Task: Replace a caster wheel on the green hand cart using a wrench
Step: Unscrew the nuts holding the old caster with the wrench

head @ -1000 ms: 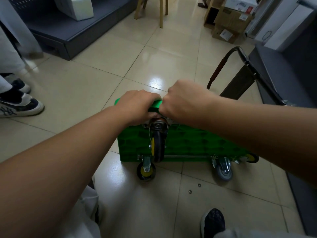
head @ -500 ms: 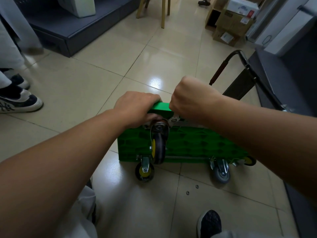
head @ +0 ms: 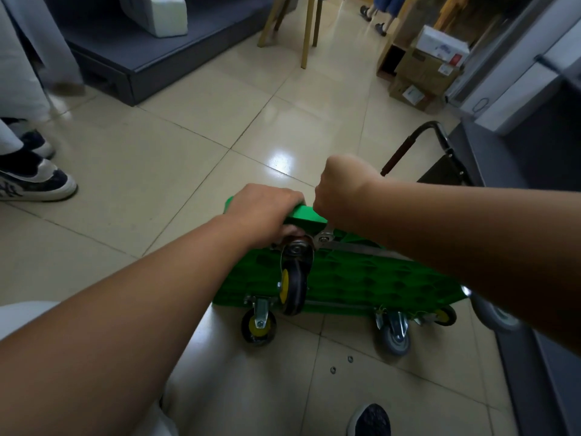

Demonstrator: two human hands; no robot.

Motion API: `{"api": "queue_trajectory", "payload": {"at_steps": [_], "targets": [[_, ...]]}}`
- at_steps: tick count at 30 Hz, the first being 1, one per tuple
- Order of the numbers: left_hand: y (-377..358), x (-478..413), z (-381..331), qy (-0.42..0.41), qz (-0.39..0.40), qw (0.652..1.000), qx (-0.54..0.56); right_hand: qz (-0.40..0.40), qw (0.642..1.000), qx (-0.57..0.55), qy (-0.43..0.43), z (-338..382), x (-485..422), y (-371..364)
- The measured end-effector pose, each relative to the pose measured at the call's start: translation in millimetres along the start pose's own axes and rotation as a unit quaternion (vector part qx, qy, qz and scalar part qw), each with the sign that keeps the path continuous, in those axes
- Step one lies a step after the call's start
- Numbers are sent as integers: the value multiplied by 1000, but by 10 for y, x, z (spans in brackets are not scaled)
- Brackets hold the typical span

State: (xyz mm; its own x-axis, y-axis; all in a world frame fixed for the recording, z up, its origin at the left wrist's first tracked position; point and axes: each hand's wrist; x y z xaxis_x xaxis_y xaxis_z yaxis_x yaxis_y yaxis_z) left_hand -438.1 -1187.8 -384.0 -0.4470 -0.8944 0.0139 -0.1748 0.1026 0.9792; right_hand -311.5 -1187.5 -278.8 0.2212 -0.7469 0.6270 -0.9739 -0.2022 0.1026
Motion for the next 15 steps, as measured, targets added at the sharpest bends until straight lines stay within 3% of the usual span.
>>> {"api": "queue_trajectory", "payload": {"at_steps": [2,8,15], "targets": [[-2,3,7,-1,-9,1000,0,16,999,33,2,-19,-12,-3],[-15,12,-24,4,2,1000,-4,-93,995,10,19,-84,79,-128],[5,8,-31,3,-2,1000,-9,-136,990,17,23,-60,44,-188]]}}
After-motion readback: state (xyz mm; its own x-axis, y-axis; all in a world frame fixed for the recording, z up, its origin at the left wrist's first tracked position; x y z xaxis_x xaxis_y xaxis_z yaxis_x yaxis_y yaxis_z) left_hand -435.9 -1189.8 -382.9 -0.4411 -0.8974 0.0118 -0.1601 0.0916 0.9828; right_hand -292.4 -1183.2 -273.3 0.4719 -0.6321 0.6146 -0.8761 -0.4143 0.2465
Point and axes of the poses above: each hand's wrist, its own x-axis away from the middle knuckle, its own y-axis out of the back of the hand, z = x × y, and after that the axes turned 5 degrees about z, right-handed
